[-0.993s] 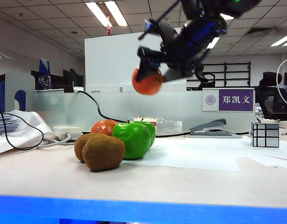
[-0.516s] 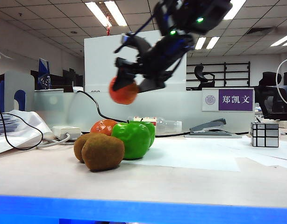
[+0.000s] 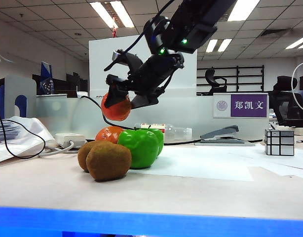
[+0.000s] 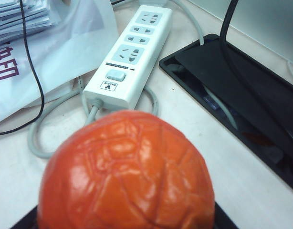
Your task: Put the same fruits together.
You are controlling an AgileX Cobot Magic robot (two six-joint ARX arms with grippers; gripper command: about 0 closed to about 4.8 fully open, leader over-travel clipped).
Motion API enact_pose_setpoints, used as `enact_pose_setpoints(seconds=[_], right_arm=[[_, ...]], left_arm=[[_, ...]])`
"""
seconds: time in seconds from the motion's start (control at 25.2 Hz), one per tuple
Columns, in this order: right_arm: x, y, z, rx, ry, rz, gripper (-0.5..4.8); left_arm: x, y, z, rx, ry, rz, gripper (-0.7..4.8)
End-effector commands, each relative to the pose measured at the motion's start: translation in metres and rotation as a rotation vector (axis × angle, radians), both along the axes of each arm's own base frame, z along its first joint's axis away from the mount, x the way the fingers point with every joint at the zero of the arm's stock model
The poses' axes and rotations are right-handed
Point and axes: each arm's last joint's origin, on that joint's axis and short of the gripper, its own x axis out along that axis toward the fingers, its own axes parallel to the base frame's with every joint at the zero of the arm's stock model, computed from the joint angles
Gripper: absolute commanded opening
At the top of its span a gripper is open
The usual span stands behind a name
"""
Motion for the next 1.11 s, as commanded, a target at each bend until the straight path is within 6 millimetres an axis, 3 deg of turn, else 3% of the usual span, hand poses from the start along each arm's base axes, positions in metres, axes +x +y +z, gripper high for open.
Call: enact_pose_setpoints(seconds=[0.04,0.56,1.11], right_arm=[[0.006,0.007,0.001,-0.022,-0.010,0.019,-0.08],[0.016,0.008,-0.020,-0.113,0.048,-0.017,-0.08],[0.016,0.006,-0.023,-0.127,0.067,-0.018,-0.08]], left_arm=[[0.000,0.000,0.002,0.003,-0.018,0.003,0.62],[0.000,0.000,0.002,0.014,-0.027,0.002,0.62],[0.000,0.000,0.002,0.014,-0.026,0.005,0.62]])
